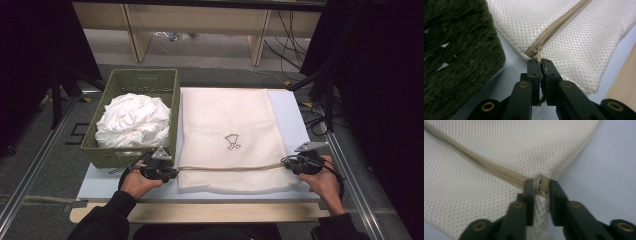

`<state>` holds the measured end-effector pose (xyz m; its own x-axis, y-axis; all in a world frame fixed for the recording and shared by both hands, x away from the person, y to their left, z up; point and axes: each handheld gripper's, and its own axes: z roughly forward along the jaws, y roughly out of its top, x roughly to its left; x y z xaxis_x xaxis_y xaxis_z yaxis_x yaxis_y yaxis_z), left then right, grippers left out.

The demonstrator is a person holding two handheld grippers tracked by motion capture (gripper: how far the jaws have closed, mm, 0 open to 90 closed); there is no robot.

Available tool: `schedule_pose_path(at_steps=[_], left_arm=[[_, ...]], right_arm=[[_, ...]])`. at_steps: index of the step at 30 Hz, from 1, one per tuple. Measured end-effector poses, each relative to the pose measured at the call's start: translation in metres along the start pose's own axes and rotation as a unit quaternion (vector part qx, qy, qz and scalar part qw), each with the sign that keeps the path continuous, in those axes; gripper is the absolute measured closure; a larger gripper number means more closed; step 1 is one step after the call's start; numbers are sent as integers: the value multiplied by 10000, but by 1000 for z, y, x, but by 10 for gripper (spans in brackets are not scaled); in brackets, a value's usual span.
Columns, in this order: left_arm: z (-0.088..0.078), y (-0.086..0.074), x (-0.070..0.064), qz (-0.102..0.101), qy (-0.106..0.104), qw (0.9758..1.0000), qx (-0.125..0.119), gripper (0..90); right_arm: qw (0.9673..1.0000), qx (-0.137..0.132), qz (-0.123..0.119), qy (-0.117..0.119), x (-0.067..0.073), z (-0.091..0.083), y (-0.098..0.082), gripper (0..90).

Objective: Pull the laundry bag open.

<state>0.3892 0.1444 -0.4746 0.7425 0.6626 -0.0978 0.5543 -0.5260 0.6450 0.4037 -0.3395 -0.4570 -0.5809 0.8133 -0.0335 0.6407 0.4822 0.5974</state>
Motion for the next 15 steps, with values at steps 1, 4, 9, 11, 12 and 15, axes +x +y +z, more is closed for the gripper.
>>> schedule_pose_path(at_steps=[1,4,9,11,12,15], left_arm=[[-1,0,0,-103,35,9999,-16,817],[-3,0,0,-122,27,9998,-140,723],[-7,2,-7,-273,-2,9992,-296,578],[-10,3,-10,-221,17,9992,-340,497],[-10,3,-12,-293,28,9987,-406,467],[-14,4,-16,-386,-30,9979,-509,377]], right_arm=[[10000,36,-59,-71,1,2,-1,711],[9995,32,-217,-226,3,2,-3,604],[9985,-81,-219,-498,-1,-6,-2,445],[9979,-107,-225,-598,-2,-8,-2,425],[9981,-135,-172,-578,-1,-9,-1,421],[9975,-344,-377,-485,3,-10,3,393]])
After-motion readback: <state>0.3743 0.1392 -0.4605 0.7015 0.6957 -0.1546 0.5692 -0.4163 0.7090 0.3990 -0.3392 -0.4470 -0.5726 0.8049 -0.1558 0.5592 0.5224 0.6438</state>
